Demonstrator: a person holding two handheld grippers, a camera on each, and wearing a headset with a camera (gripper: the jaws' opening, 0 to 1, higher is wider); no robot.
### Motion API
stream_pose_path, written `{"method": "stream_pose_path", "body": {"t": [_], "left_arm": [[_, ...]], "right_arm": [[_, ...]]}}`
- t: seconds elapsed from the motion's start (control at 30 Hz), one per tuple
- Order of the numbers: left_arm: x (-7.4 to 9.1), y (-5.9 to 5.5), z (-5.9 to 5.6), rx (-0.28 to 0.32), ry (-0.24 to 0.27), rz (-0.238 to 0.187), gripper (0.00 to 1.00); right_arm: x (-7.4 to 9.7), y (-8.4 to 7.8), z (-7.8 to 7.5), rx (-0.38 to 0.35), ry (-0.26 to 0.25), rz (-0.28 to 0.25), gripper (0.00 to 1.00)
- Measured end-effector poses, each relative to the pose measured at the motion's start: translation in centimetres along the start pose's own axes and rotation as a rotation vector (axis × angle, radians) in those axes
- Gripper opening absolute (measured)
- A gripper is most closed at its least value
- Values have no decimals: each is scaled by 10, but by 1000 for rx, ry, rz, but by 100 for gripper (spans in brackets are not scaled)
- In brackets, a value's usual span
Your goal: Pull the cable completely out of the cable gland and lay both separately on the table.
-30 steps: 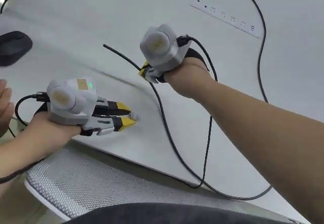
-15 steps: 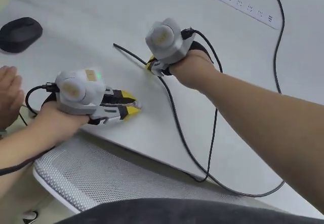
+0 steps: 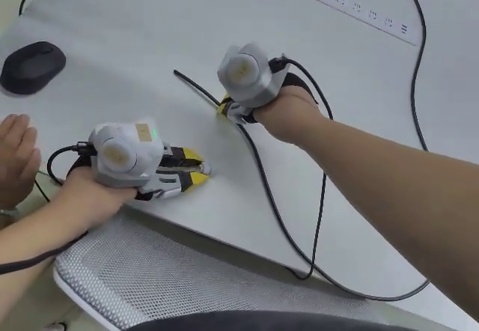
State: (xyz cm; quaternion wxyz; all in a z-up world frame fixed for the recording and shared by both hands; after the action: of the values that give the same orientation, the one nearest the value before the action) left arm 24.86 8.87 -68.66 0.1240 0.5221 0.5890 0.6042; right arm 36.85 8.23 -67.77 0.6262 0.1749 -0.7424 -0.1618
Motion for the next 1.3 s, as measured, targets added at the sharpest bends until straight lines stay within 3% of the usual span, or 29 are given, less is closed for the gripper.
{"method": "stream_pose_path", "body": {"t": [0.3,0.5,0.63,0.73,0.77,0.9,1.17,1.3], "left_arm": [[0,2,0,-33,7,32,16],[2,7,1,-12,14,1,17],[1,5,1,-5,16,22,22],[4,8,0,2,25,16,26],[6,10,1,4,31,7,28],[14,18,1,15,44,-8,34],[41,43,-12,80,46,-87,46],[53,55,-21,110,37,-118,54]], "right_arm": [[1,3,-3,53,-55,-8,4],[16,5,-10,-41,-103,-65,15],[32,2,-11,-79,-110,-93,19],[46,2,-12,-133,-122,-135,21],[58,2,-13,-172,-137,-181,22],[85,-3,-7,-242,-148,-252,26],[133,-28,10,-356,-183,-348,36],[163,-39,22,-465,-210,-427,41]]}}
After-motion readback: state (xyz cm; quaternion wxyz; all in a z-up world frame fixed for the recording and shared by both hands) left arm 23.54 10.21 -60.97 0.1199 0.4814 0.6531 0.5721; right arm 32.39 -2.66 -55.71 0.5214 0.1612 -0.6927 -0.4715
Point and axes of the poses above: the centre of the closed fingertips' face, and the gripper's own axes: x roughly backward along the fingers, z roughly to its left, y roughly out of its top, the point moved 4 cm from there along x, roughly backward along the fingers, and after that the axes turned 5 degrees about -y, right-handed, at the moved point
